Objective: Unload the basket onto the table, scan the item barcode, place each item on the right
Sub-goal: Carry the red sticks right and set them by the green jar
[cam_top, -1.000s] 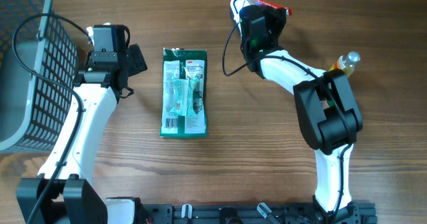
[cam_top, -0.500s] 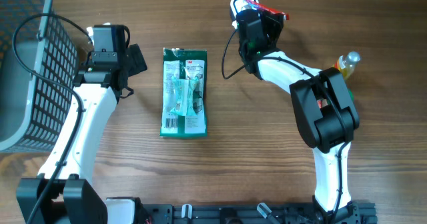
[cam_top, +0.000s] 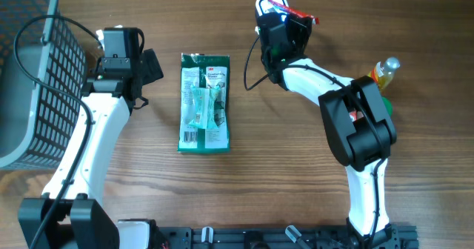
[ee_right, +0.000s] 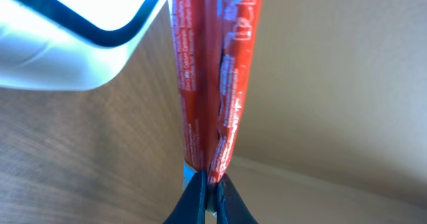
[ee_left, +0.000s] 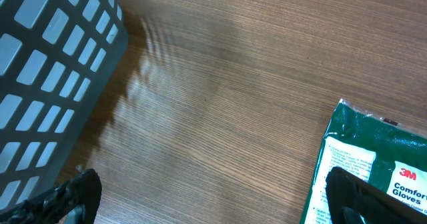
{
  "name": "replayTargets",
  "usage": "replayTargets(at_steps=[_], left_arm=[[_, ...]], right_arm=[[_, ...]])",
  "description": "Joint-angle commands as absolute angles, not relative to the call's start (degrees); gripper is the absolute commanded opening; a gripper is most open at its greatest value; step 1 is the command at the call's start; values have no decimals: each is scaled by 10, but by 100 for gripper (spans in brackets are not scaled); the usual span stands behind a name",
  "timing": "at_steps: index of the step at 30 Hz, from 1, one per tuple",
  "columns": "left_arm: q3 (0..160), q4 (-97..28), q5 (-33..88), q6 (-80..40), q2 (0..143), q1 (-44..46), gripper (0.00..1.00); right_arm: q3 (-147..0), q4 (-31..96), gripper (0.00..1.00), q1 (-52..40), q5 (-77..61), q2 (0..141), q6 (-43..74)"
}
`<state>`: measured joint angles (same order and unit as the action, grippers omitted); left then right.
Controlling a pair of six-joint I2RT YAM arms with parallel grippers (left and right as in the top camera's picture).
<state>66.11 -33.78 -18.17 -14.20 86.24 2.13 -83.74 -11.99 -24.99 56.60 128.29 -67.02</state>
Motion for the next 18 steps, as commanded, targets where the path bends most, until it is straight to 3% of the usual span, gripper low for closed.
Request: replayTargets(at_steps=[1, 12, 18], left_arm=[[667, -336, -187, -137, 862, 18, 100], [667, -336, -187, -137, 862, 18, 100], [667, -336, -187, -137, 862, 18, 100]], right_arm=[[-845, -68, 4, -258, 550, 1232, -599], [-845, 329, 4, -255, 392, 1057, -241], [-844, 554, 4, -210, 154, 1030, -81]])
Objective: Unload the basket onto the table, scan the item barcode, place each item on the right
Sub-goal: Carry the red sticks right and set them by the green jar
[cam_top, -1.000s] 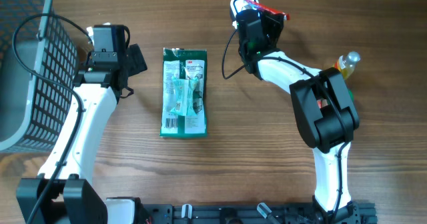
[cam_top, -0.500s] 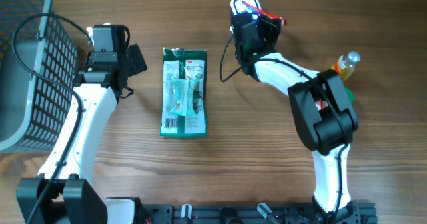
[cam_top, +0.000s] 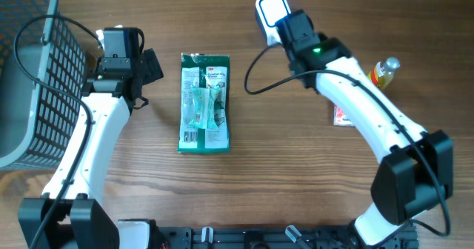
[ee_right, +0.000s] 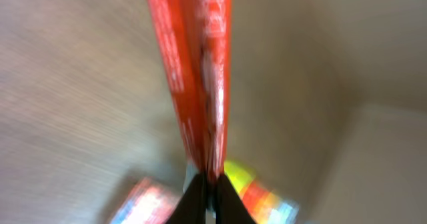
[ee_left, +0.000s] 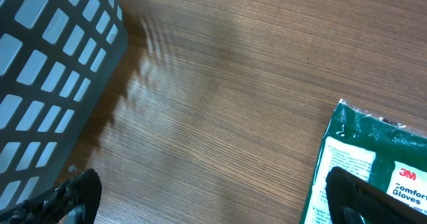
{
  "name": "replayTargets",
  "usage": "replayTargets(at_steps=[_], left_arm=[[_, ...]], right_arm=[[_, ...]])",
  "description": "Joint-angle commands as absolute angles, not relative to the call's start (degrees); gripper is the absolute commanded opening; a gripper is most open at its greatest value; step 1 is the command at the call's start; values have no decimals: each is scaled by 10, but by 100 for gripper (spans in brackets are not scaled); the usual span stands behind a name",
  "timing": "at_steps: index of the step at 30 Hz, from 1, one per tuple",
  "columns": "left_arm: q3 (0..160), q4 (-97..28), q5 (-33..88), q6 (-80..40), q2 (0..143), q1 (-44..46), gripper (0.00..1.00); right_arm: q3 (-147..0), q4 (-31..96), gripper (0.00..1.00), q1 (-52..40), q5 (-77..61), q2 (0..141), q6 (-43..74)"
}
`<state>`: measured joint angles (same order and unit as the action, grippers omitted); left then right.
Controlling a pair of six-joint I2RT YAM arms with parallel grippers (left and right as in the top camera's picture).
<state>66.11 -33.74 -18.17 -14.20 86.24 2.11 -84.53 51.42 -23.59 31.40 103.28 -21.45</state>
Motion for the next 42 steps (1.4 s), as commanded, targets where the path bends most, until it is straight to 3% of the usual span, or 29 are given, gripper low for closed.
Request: replayTargets(at_steps=[1, 9, 19, 29, 39, 42], left_arm=[[667, -336, -187, -137, 862, 18, 100], [667, -336, -187, -137, 862, 18, 100], [667, -336, -187, -137, 862, 18, 100], [667, -336, -187, -137, 862, 18, 100], [667, -336, -187, -137, 862, 18, 100], [667, -336, -187, -137, 862, 18, 100]], right_arm=[[-839, 598, 4, -191, 113, 1032, -51], [-828, 702, 4, -124, 117, 1033, 92], [-826, 785, 4, -112, 159, 1033, 185], [-773, 738, 4, -112, 184, 1033, 195], [-752, 712, 15, -112, 187, 1033, 194], [-752, 711, 29, -112, 187, 1033, 195]])
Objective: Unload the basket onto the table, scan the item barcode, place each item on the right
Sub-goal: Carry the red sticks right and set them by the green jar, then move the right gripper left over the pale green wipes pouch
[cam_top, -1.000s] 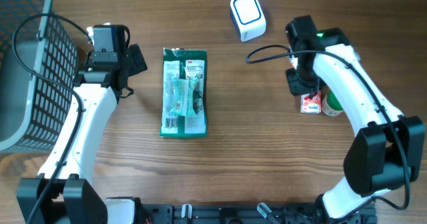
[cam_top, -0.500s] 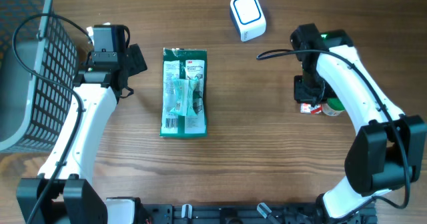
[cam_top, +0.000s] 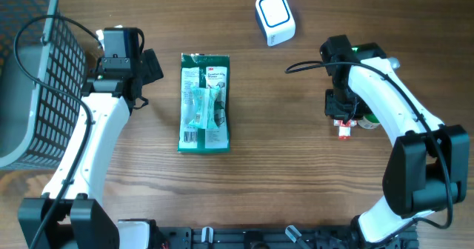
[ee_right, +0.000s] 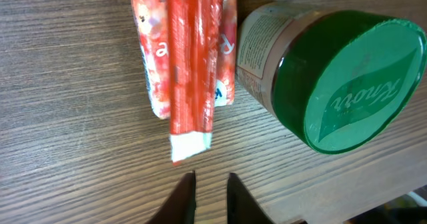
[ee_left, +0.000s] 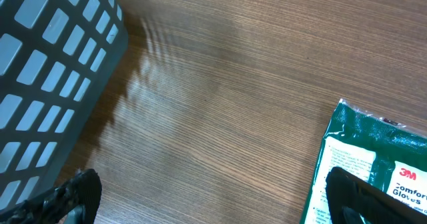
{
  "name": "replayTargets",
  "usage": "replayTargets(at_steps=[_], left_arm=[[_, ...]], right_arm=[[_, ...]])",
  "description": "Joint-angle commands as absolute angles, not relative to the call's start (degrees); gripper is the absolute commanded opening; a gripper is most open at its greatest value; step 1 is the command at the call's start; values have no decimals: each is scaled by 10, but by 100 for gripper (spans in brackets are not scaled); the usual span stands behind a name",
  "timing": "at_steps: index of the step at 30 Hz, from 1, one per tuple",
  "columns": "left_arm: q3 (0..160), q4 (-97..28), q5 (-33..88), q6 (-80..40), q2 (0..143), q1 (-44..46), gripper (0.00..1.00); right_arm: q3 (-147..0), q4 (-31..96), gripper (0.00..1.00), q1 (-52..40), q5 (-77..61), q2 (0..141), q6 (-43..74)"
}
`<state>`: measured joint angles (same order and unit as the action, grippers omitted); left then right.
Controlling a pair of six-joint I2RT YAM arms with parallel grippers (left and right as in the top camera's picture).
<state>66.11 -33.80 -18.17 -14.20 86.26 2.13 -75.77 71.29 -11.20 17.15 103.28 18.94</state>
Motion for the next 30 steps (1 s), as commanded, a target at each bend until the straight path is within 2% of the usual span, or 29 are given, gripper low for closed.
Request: replayTargets(at_steps=[1, 4, 13, 17, 21, 25, 30], left_arm=[[667, -336, -187, -137, 862, 18, 100], [667, -336, -187, -137, 862, 18, 100], [667, -336, -187, -137, 862, 18, 100], [667, -336, -187, -137, 862, 18, 100], [667, -336, -187, -137, 862, 18, 100], [667, -336, -187, -137, 862, 18, 100], [667, -336, -187, -137, 862, 18, 100]], right_arm=[[-752, 707, 30, -112, 186, 1033, 195], [-752, 689, 33, -112, 167, 1033, 195], [-752, 558, 38, -130, -163, 1033, 178], [-752, 480, 39, -174, -245, 1033, 182], [-752, 382, 40, -260, -244, 1034, 191], [-752, 305, 42, -336, -172, 1052, 289], [-752, 225, 41, -390, -160, 1093, 333]])
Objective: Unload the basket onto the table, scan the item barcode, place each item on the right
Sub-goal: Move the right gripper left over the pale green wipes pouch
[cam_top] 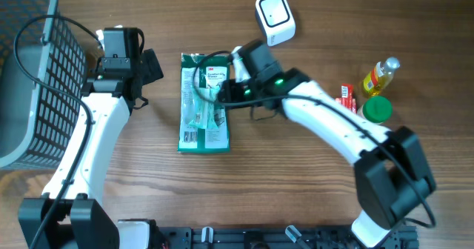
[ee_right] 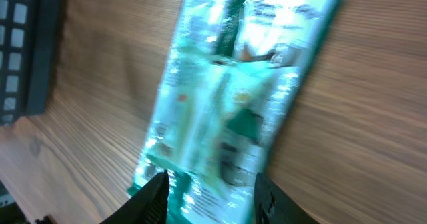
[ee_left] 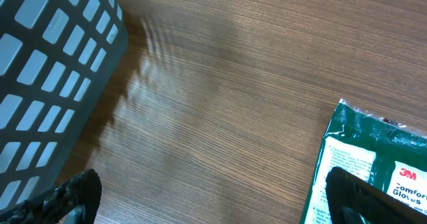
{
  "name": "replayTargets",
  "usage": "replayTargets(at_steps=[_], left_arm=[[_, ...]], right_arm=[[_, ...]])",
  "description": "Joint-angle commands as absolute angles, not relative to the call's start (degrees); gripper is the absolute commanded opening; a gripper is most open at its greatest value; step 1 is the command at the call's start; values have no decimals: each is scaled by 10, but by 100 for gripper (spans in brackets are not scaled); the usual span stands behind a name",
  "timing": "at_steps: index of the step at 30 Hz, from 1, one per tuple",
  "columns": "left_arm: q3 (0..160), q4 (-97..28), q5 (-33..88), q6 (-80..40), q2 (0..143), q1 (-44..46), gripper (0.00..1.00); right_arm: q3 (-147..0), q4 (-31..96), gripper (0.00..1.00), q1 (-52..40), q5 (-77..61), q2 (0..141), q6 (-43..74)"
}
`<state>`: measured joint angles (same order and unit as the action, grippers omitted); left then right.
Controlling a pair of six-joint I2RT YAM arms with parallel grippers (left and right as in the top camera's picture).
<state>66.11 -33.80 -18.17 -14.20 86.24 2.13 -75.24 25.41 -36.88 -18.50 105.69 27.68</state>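
A green 3M gloves package (cam_top: 205, 102) lies flat in the middle of the table, label up, with a barcode near its lower left corner. My right gripper (cam_top: 221, 90) hovers open over the package's right side; in the right wrist view its fingers (ee_right: 157, 196) straddle the blurred package (ee_right: 233, 97) without closing on it. The white scanner (cam_top: 275, 18) stands at the far edge. My left gripper (cam_top: 152, 67) stays open just left of the package, whose corner (ee_left: 373, 164) shows in the left wrist view.
A dark wire basket (cam_top: 29, 78) fills the left edge. At the right lie a red sachet (cam_top: 346, 98), a green-lidded jar (cam_top: 378, 108) and a yellow bottle (cam_top: 379, 74). The right arm's cable loops over the package's top.
My right gripper was open above the red sachet beside the green-lidded jar at the right; now it is open over the green gloves package in the middle. The left arm has not moved.
My right gripper was shut on the red sachet up by the scanner, then still shut on it further right. Later it stood open with the sachet lying beside the jar. Now it is over the gloves package, while the left arm has held still throughout.
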Motion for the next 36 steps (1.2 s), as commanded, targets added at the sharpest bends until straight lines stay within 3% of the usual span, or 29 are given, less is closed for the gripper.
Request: replayTargets(at_steps=[1, 12, 22, 36], left_arm=[[667, -336, -187, -137, 862, 18, 100], [667, -336, -187, -137, 862, 18, 100], [667, -336, -187, -137, 862, 18, 100], [667, -336, -187, -137, 862, 18, 100]], right_arm=[[-752, 211, 41, -397, -154, 1104, 347], [-752, 158, 33, -408, -120, 1176, 364], [-753, 121, 4, -405, -142, 1169, 364], [-753, 142, 4, -385, -150, 1103, 363]])
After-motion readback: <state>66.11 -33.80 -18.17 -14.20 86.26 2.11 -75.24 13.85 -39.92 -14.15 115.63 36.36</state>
